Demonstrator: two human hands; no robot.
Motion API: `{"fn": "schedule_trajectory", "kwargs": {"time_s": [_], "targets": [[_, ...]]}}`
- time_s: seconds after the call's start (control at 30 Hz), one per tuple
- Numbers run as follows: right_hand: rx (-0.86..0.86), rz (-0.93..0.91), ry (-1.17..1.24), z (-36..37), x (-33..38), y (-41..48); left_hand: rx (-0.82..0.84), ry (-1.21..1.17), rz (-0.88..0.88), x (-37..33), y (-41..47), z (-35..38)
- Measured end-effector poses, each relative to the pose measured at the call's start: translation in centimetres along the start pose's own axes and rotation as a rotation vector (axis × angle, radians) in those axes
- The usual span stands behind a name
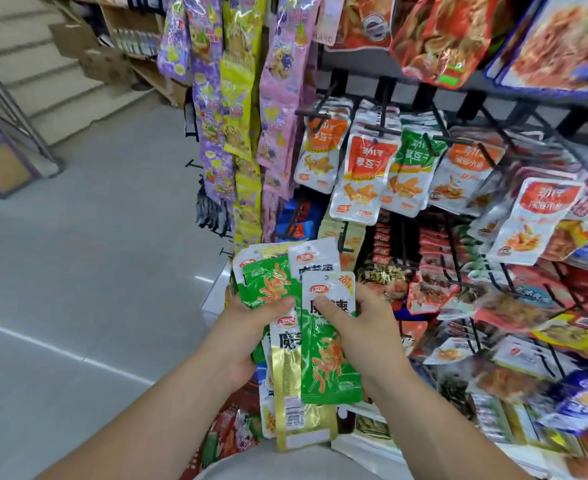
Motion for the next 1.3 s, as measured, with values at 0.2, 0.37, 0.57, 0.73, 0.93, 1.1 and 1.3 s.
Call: {"fn": "schedule_trajectory", "kwargs": {"time_s": [0.2, 0.37, 0.57, 0.73, 0.93, 1.1, 1.3], "targets": [[0.020, 0.010, 0.010, 1.0, -0.1, 0.6, -0.017, -0.019, 0.032, -0.4, 0.6, -1.0], [0.031, -0.020, 0.031, 1.8, 0.4, 0.6, 0.006, -0.028, 0.046, -1.4, 0.0, -0.4], [0.006, -0.161, -0.013, -0.3, 8.1, 1.2, 0.016, -0.003, 0.225, -7.9, -2.0, 0.9], [-0.022, -0.375, -0.064, -2.6, 17.5, 1.0, 0.036, -0.029, 0.463, -16.5, -5.8, 2.9], [-0.063, -0.610, -0.056, -4.8, 28.7, -0.1, 0.044, -0.069, 0.631, -25.0, -8.2, 5.5], [-0.222, -0.767, -0.085, -9.0, 38.4, -1.2, 0.047, -0.077, 0.769, -31.4, -9.7, 9.2], [-0.445, -0.953, -0.150, -14.4, 48.3, -0.3, 0.083, -0.099, 0.914, -37.1, -11.4, 13.7]]}}
Point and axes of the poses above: each hand's wrist, its own y-axis towards the middle knuckle, its own z-axis out of the palm, x = y × z, the point moved 8 cm from there along y, towards the middle knuckle, and after that the axes turned 1 degree about x, right-handed, at the moved point
